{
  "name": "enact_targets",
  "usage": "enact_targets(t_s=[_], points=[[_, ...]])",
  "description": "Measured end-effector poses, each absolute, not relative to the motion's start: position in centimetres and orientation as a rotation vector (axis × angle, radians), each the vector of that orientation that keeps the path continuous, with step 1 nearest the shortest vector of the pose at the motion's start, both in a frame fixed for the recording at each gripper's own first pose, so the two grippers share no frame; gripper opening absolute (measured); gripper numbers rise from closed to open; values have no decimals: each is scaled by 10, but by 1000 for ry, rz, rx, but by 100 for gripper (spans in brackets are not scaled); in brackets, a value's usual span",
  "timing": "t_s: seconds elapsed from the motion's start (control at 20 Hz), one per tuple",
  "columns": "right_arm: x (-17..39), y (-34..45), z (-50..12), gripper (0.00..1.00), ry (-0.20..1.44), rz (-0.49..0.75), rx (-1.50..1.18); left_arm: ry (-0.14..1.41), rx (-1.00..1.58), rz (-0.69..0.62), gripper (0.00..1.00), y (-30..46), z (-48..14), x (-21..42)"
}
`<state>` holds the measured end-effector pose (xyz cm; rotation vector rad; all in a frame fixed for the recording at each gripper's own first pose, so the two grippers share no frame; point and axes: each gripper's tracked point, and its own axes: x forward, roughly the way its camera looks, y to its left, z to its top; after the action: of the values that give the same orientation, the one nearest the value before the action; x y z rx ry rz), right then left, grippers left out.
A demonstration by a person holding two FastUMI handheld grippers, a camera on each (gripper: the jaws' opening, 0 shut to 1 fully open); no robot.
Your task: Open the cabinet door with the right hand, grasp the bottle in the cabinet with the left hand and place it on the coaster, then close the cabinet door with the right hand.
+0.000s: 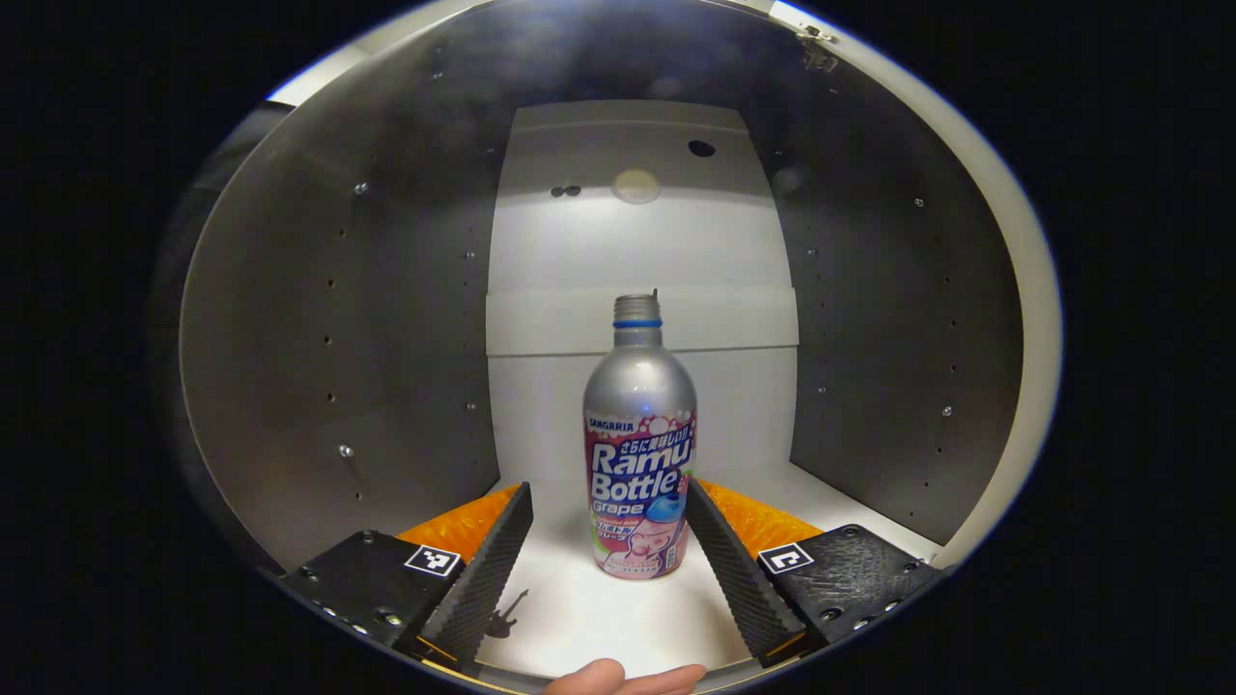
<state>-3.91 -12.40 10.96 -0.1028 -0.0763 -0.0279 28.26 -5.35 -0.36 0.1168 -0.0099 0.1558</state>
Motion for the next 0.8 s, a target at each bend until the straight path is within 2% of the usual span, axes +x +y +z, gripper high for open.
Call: enact_targets(t_s=[0.2, 0.45, 0.7, 0.8], points=[[-35, -121, 111, 73, -71, -2, -120, 70, 175, 150, 96, -59, -21, 293], [-33, -120, 112, 73, -74, 30, -104, 40, 236, 114, 95, -79, -17, 301], [-33, -120, 111, 73, -73, 23, -85, 98, 166, 140, 95, -77, -20, 316], [-33, -121, 111, 72, -69, 18, -81, 95, 172, 144, 90, -75, -20, 319]])
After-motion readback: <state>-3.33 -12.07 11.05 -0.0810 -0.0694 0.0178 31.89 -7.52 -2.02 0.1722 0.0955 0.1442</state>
